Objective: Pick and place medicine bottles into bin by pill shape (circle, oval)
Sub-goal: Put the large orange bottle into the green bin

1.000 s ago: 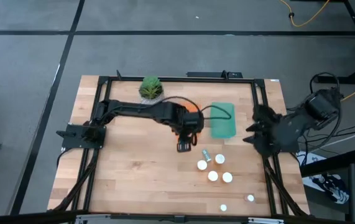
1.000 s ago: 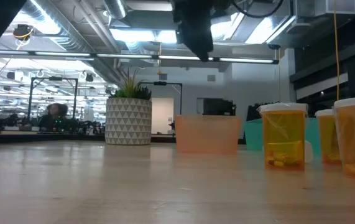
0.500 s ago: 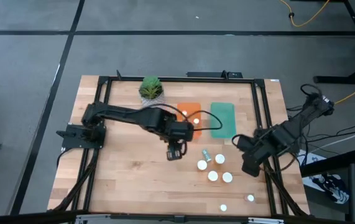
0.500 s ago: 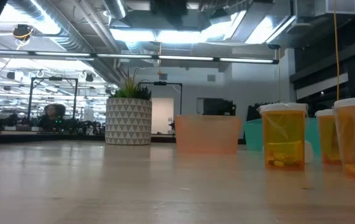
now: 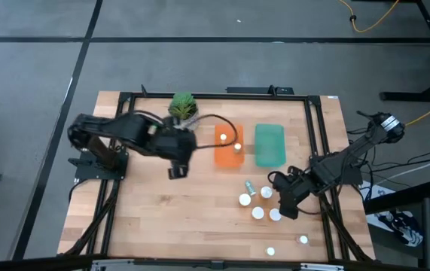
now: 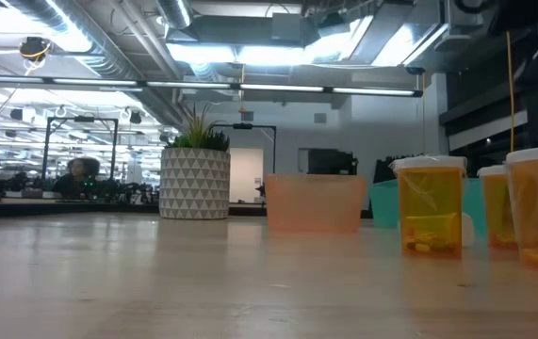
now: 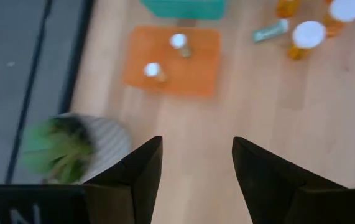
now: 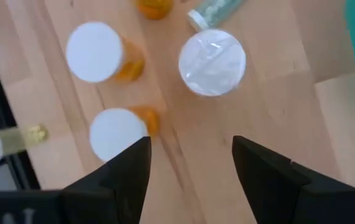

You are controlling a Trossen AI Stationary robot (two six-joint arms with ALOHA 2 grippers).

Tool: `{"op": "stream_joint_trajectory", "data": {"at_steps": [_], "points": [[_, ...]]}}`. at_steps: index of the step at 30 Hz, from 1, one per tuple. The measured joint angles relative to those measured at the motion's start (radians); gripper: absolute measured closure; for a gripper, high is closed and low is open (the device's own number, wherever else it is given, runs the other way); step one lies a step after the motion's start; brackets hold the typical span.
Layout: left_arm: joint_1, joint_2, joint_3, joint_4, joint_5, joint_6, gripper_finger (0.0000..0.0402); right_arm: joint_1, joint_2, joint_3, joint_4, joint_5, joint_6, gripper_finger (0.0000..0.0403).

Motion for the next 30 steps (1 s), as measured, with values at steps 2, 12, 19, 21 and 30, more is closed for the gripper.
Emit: {"op": "stream_joint_trajectory", "data": {"at_steps": [2, 12, 19, 21, 30], "points": [[0.002, -0.036, 0.000, -0.007, -0.016, 0.002, 0.0215, -0.010, 0.000, -0.011, 0.019, 0.001, 0.032, 0.0175], [0.001, -0.177, -0.001, -0.005, -0.024, 0.034, 0.0215, -0.096, 0.000, -0.018, 0.021, 0.012, 0.180, 0.0096], [-0.011, -0.245, -0.073, -0.004, -0.021, 0.034, 0.0215, -0.096, 0.000, -0.019, 0.026, 0.035, 0.119, 0.0084], [-0.011, -0.261, -0.108, -0.004, -0.020, 0.026, 0.0215, -0.096, 0.006, -0.019, 0.027, 0.032, 0.022, 0.0084], [-0.011, -0.294, -0.272, -0.004, -0.019, -0.026, 0.0215, -0.111, 0.101, -0.019, 0.048, 0.002, -0.170, 0.0084]]}}
